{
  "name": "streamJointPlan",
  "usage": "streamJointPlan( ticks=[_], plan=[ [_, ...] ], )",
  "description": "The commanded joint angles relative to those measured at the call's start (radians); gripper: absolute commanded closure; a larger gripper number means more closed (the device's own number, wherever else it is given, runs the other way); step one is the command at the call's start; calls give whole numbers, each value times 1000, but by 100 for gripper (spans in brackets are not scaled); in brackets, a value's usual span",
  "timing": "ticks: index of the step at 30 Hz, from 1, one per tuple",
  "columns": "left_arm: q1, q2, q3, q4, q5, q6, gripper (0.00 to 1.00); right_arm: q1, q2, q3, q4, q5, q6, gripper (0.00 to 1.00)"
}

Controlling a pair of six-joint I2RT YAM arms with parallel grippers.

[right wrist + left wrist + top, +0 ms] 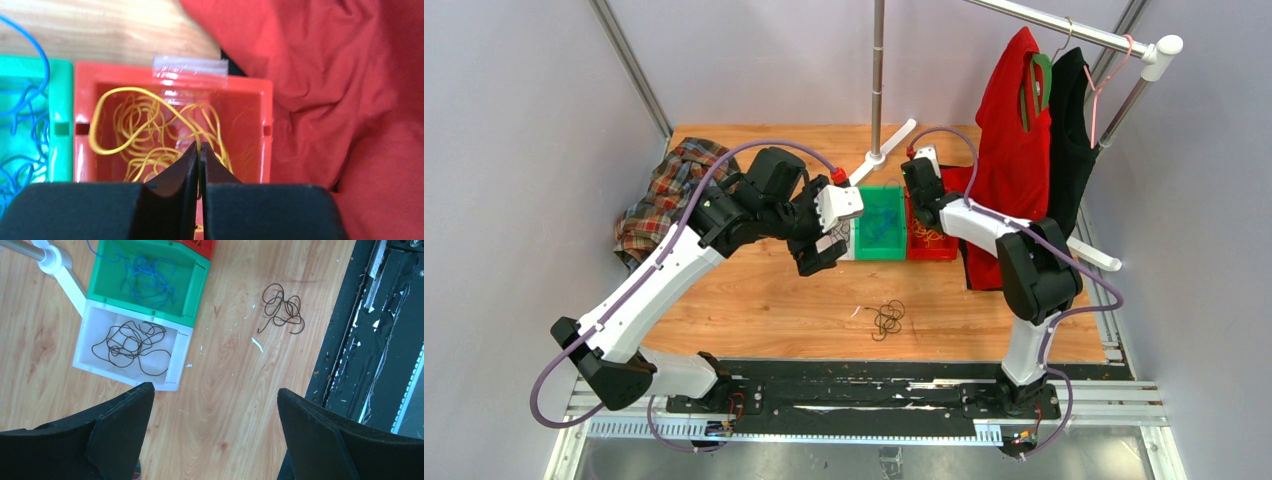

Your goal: Untangle the cables

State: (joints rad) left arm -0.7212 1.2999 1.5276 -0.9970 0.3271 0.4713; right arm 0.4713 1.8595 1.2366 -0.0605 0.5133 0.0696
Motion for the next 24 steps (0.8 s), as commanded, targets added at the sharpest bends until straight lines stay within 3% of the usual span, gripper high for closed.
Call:
streamJointPlan(
  ticks=[1, 11, 17, 24],
  plan=[
    [3, -22, 0, 14, -14, 13, 2, -20, -22, 41, -129, -57, 5, 91],
    [5, -31, -18, 23, -44, 33, 2, -25, -183, -20, -174, -122, 18, 68],
    [12, -11, -37, 26, -51, 27, 2, -20, -346, -85, -159, -230, 79, 61],
    [81, 13, -47, 41, -11, 1, 2, 188, -535, -297, -103, -237, 112, 58]
  ],
)
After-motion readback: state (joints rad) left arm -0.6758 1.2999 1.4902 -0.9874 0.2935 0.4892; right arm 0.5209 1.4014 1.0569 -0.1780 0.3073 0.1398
